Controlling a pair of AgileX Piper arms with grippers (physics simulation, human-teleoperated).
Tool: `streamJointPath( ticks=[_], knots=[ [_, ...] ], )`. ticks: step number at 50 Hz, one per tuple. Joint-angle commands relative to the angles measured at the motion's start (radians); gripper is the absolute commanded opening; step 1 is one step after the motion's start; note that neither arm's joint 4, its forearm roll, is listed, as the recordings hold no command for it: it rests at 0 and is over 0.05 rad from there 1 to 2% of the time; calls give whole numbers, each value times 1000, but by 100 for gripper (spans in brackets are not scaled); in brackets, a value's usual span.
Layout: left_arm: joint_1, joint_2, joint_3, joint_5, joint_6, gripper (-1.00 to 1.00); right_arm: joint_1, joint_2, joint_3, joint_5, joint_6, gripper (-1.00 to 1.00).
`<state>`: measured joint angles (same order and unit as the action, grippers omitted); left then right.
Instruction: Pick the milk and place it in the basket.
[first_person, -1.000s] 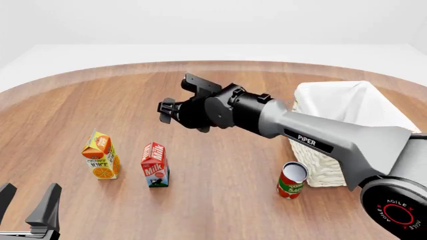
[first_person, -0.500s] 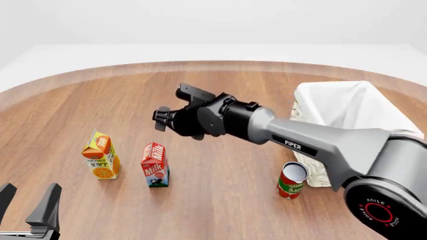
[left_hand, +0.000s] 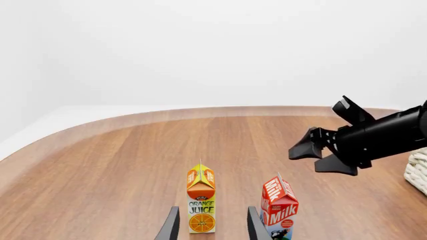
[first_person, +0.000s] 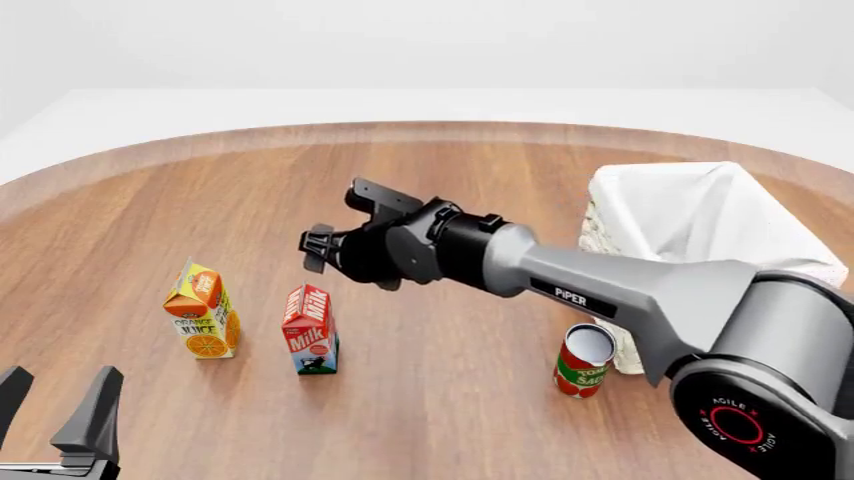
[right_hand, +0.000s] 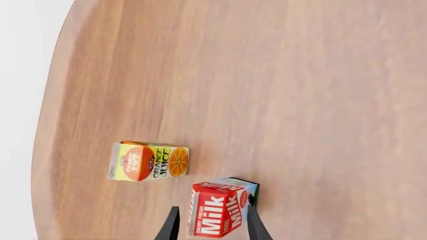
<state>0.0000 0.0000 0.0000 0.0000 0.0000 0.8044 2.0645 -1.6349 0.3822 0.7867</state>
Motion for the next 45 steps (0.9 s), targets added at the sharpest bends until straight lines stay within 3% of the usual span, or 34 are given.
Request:
streamJointPath(
  ticks=[1,45],
  knots=[
    [0,0,0,0,0,100,10,15,4,-11,13,100],
    [0,0,0,0,0,100,26,55,6,-43,42,100]
  ],
)
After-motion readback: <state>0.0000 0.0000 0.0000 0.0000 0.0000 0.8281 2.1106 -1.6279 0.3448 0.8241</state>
